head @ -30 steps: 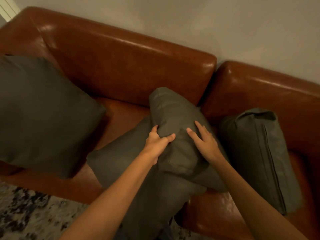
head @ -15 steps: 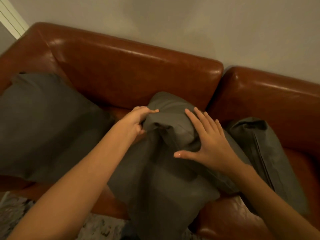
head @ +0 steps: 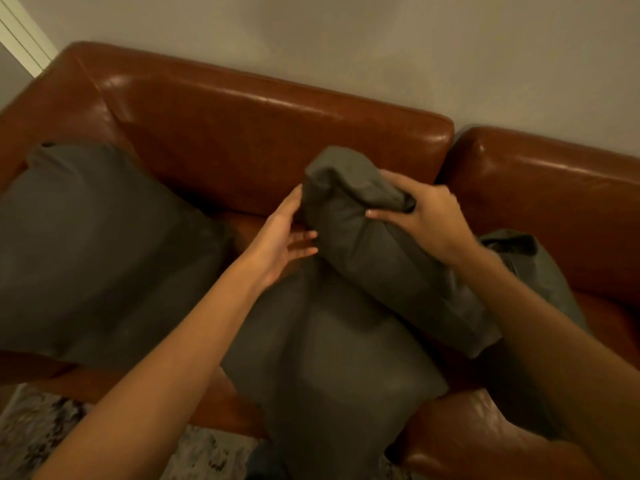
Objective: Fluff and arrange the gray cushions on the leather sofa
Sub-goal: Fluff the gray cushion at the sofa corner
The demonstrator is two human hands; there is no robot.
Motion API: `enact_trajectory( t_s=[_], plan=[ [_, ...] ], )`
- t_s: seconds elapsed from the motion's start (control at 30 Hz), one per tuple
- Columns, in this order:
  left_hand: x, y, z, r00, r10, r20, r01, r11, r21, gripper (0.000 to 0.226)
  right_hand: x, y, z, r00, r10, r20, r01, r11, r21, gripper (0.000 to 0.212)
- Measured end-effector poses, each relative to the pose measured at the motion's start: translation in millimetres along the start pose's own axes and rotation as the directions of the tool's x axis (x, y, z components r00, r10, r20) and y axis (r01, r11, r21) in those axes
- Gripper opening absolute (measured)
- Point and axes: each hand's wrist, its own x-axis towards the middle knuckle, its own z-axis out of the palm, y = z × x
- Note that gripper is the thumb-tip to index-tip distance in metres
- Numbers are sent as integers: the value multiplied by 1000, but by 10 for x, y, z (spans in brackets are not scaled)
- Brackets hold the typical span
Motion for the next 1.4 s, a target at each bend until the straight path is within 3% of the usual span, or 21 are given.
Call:
enact_trajectory(
  t_s=[0.13,0.27,0.37,0.47,0.53,0.6,0.67,0.73,0.83,1.0,1.17,1.27,1.4],
  plan=[
    [60,70,69,970,218,-109,-204,971,127,53,399,-53,-276,994,-103,47,97,989,108,51],
    [43,73,-23,886,428,-179,-365,881,300,41,732,-147,-428,953,-162,256,99,965,242,39],
    [91,46,-160,868,465,-174,-376,844,382,64,1024,-151,-373,897,-131,423,46,978,206,38],
    [299,-28,-188,887,436,-151,-320,816,481,81,1373,-161,-174,862,-95,497,75,995,60,49],
    [466,-99,-143,885,437,-163,-267,761,591,100,1600,-182,-11,884,-61,463,128,985,-115,74],
    [639,-103,-107,879,419,-228,-183,738,650,110,1779,-235,143,937,36,347,90,936,-341,93],
    [840,-33,-99,884,359,-299,-111,783,612,108,1821,-316,281,982,86,167,4,878,-479,90],
    [1045,81,-72,898,296,-325,-52,806,590,106,1725,-377,367,1000,21,-13,-25,856,-516,74],
    [1252,228,24,901,269,-341,-11,800,600,107,1420,-192,358,981,31,-191,-117,879,-462,60],
    [1489,430,137,911,198,-361,16,859,511,113,689,415,252,912,208,-354,-348,848,-399,73],
    [1557,417,9,898,230,-375,-59,908,415,140,808,631,200,905,300,-301,-372,901,-221,78],
    [1499,363,53,842,322,-433,-77,865,496,119,896,644,186,897,329,-297,-389,905,-173,76],
    [1405,431,104,757,474,-449,-43,723,690,105,953,657,122,885,388,-258,-429,895,-126,75]
  ],
)
